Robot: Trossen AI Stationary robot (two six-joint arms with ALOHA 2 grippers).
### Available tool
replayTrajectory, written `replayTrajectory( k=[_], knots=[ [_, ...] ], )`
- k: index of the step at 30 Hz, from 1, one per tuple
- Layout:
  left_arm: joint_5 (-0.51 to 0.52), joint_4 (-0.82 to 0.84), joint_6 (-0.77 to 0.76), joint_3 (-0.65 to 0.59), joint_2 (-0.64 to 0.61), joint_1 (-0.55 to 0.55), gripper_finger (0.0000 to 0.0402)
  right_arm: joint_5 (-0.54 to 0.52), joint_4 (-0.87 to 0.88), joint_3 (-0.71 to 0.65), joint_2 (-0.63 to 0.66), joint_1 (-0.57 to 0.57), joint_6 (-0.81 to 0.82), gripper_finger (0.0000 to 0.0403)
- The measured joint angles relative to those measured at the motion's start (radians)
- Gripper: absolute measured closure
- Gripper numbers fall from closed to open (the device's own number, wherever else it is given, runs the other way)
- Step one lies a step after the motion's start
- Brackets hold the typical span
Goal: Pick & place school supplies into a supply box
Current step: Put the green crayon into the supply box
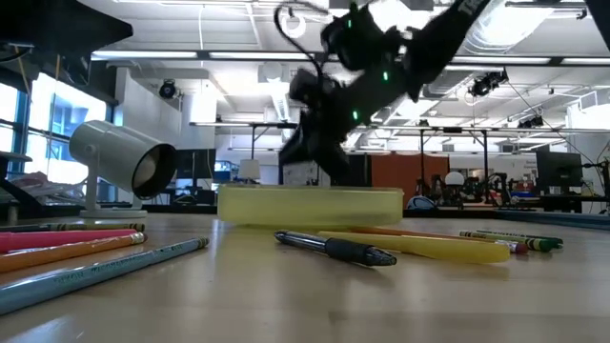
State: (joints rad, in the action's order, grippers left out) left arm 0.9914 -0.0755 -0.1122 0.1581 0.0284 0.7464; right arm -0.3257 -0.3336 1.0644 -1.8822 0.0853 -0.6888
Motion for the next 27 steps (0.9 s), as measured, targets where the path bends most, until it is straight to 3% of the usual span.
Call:
replayTrajectory(
  k=[4, 7, 12, 16, 19, 27],
  knots=[
    [-0.144, -0.004, -0.098, 0.0, 0.001, 0.0, 0.035, -0.005, 0.128, 0.065, 0.058, -0.05, 0.048, 0.032],
    [-0.139, -0.005, -0.226, 0.001, 0.028, 0.0, 0.035, -0.033, 0.229, 0.107, 0.114, -0.083, 0.129, 0.032],
    [-0.141, 0.003, -0.177, 0.093, 0.134, 0.0, 0.035, -0.142, 0.365, 0.145, 0.229, -0.128, 0.188, 0.032],
    [-0.117, 0.064, -0.029, 0.242, 0.291, 0.0, 0.035, -0.173, 0.411, 0.141, 0.323, -0.146, 0.2, 0.032],
    [-0.057, 0.218, 0.045, 0.37, 0.44, 0.0, 0.035, -0.17, 0.445, 0.124, 0.379, -0.148, 0.259, 0.032],
    [0.013, 0.541, -0.181, 0.59, 0.789, 0.0, 0.0331, -0.167, 0.692, 0.115, 0.463, -0.146, 0.413, 0.032]
  ],
)
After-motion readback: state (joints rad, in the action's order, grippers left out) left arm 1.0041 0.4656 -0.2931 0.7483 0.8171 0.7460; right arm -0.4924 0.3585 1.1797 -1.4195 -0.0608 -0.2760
